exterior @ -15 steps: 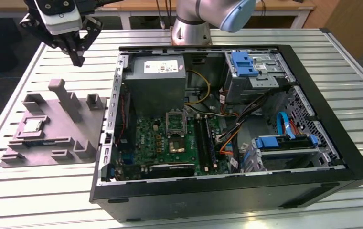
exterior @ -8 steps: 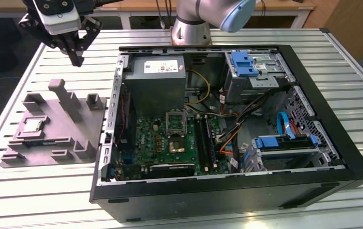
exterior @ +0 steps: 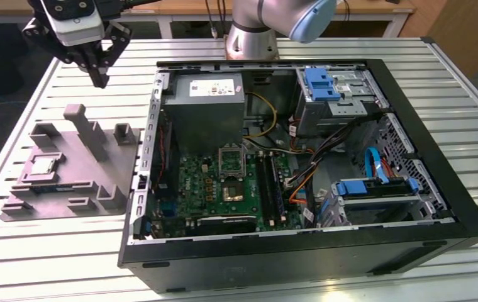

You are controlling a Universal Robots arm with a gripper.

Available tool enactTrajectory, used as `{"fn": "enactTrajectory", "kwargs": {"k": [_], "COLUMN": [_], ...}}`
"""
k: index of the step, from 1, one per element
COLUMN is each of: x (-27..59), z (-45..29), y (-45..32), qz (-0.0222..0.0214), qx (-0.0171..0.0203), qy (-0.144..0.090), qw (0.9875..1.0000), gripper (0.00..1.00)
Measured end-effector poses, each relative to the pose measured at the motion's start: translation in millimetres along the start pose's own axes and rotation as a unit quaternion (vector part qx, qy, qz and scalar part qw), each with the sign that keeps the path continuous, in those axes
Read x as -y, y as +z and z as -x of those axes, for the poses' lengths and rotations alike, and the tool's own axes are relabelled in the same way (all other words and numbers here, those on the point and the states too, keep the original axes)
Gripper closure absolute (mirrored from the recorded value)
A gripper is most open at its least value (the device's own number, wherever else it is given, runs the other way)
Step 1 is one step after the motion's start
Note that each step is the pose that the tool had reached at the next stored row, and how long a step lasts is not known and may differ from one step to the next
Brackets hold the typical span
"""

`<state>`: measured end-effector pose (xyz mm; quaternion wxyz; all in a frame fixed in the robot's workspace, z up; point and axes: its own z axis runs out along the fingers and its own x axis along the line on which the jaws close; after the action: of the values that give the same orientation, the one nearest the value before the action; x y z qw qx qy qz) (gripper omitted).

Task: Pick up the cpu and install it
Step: 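Reach for the cpu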

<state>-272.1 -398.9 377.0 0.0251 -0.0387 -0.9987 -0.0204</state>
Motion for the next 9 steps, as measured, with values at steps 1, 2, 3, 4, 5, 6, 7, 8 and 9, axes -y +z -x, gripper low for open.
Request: {"fn": "enactTrajectory", "kwargs": {"k": [1, 2, 3, 4, 5, 6, 7, 8, 9], "x": [0.1, 0.1, 0.1, 0.1, 0.1, 0.1, 0.2, 0.2, 0.2], "z": [-0.5, -0.8, -0.9, -1.1, -1.5, -1.6, -1.8, -1.9, -1.9], "y": [0.0, 0.0, 0.1, 0.1, 0.1, 0.1, 0.1, 0.1, 0.1], "qz": [0.0, 0.0, 0.0, 0.0, 0.0, 0.0, 0.0, 0.0, 0.0], "qx": [0.0, 0.0, 0.0, 0.0, 0.0, 0.0, 0.0, 0.0, 0.0], "qy": [0.0, 0.0, 0.0, 0.0, 0.0, 0.0, 0.0, 0.0, 0.0], "qw": [1.0, 1.0, 1.0, 1.0, 1.0, 1.0, 1.0, 1.0, 1.0], "gripper": [0.89, 0.89, 0.89, 0.89, 0.89, 0.89, 0.89, 0.89, 0.89]}}
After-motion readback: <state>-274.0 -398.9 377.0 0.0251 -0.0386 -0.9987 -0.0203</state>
